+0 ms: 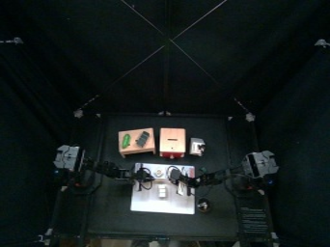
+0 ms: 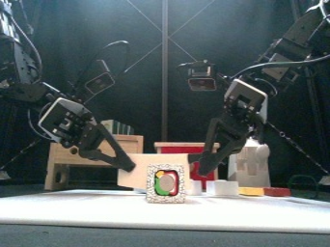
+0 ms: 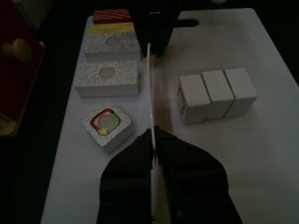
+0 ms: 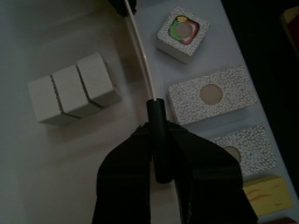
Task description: Cut second piece of sushi
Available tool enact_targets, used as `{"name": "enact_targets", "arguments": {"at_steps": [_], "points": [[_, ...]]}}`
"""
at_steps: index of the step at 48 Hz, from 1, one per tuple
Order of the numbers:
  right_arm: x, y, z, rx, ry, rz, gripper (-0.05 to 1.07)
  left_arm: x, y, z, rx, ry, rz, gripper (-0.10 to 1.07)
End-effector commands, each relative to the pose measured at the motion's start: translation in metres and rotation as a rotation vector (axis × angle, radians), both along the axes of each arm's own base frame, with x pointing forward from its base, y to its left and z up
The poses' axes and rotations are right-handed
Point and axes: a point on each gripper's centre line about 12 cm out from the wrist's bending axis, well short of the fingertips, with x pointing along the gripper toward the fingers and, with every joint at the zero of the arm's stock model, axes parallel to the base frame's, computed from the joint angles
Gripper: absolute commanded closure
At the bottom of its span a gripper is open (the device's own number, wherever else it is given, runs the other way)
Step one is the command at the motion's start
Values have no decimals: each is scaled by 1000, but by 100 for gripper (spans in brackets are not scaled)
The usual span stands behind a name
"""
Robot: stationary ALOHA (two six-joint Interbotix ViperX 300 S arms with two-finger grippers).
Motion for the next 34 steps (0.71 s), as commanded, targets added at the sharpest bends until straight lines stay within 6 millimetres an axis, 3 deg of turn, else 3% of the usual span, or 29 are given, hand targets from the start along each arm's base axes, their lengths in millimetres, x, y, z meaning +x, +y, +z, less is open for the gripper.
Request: {"name": "enact_targets", "arguments": {"at_steps": [1, 16, 26, 34], "points": [[3, -5, 21, 9, -59, -22, 70, 6, -3, 14, 0, -51, -11, 54], [-2, -2, 59, 32, -161, -18, 70, 8, -25, 49, -7, -157, -85, 54], [-5, 15, 52, 51, -142, 18, 70, 5, -44, 47, -19, -146, -137, 54], [-7, 17, 44, 70, -116, 2, 71, 5, -51, 43, -35, -135, -135, 54]]}}
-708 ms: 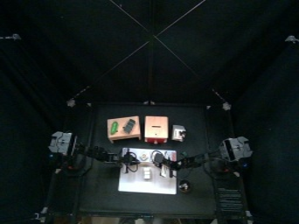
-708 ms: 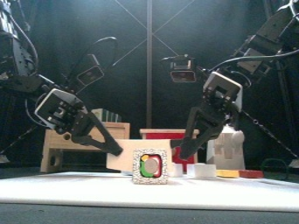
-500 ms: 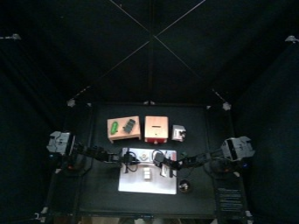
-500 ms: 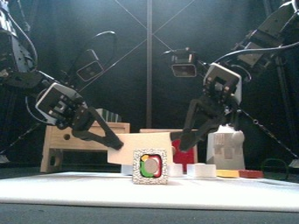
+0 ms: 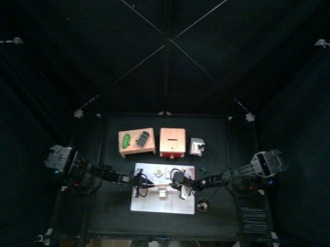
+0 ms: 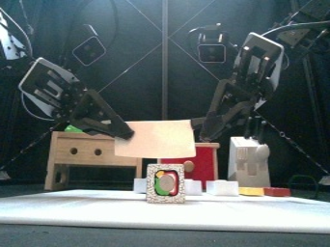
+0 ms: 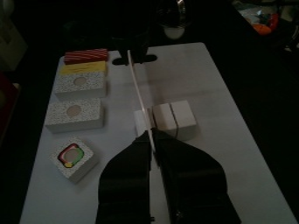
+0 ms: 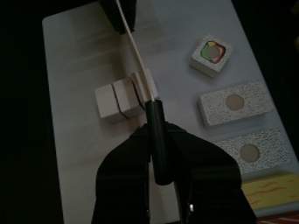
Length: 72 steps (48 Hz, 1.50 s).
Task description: Cut second piece of sushi
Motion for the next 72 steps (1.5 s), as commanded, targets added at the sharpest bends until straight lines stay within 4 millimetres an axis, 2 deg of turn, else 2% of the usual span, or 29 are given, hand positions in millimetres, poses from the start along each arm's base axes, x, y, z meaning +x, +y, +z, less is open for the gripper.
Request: {"name": "enact_targets", "arguments": {"at_steps": [1, 22, 50, 72], "points": [[1, -4, 4, 19, -10, -33, 71, 8, -12, 10, -13, -36, -23, 54], [-1, 5, -4, 52, 17, -41, 71, 5, -23, 6, -18, -26, -50, 54], [2, 2, -9, 26, 30, -41, 71, 6, -17, -8, -19, 17, -11, 54], [21, 6, -42, 8, 105, -37, 71, 4, -12, -51, -22, 156, 51, 54]]}}
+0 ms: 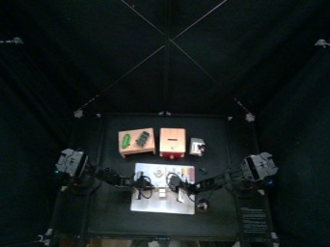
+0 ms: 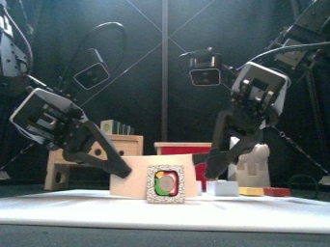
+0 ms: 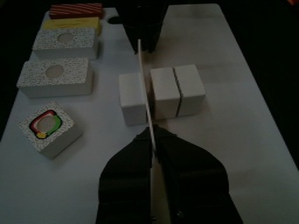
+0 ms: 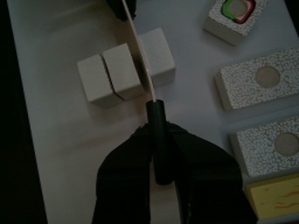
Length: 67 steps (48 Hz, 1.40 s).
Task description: Cut second piece of sushi
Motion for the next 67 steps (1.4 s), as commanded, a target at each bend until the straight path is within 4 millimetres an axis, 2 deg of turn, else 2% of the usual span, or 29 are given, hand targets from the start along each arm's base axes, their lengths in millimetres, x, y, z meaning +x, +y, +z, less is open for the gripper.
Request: {"name": "enact_targets", "arguments": {"at_steps": [1, 8, 15, 26, 37, 52, 67], "points": [[9, -7, 1, -2, -10, -27, 71, 2, -6, -2, -1, 13, -11, 54], [12, -8, -3, -13, 0, -35, 71, 0, -5, -8, 0, 52, 1, 54], [13, -21, -1, -37, -3, -61, 71, -1, -3, -9, 3, 60, 4, 54], [18, -37, 3, -57, -18, -84, 71, 0, 8, -6, 2, 58, 35, 54], [19, -44, 4, -69, -21, -97, 71, 3, 19, -2, 9, 44, 53, 54], [14, -46, 10, -78, -27, -105, 71, 6, 36, 12, 36, 1, 47, 54], [10, -43, 14, -66, -36, -104, 71, 7, 36, 16, 49, -14, 23, 54]]}}
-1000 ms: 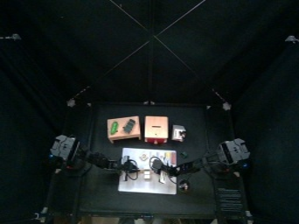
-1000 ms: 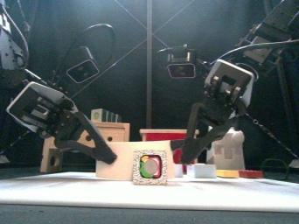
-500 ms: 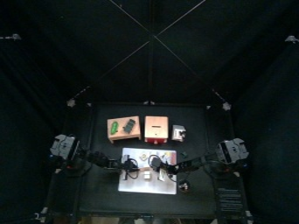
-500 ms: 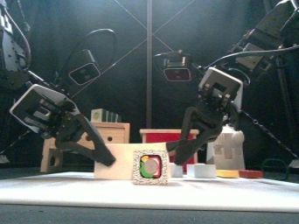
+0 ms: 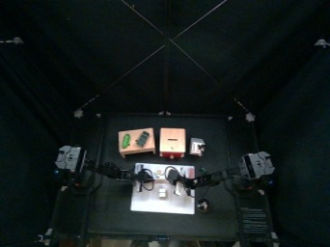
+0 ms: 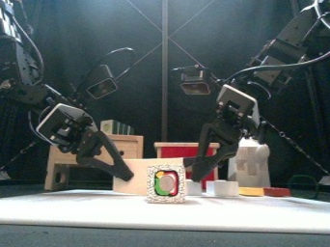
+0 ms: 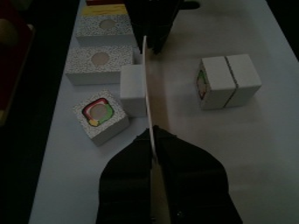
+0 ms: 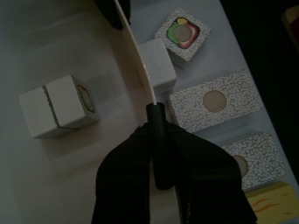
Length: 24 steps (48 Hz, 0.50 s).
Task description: Cut second piece of sushi
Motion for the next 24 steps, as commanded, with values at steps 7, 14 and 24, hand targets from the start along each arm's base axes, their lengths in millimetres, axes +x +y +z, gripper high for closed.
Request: {"name": "enact_targets", "arguments": {"at_steps": [7, 14, 24], "points": [[3, -6, 20, 16, -54, -30, 71, 5, -7, 13, 0, -46, -25, 54], [2, 1, 28, 25, -76, -18, 71, 4, -13, 22, -4, -71, -45, 54], [1, 1, 36, 29, -96, -17, 71, 5, -13, 31, -2, -97, -48, 54]]}}
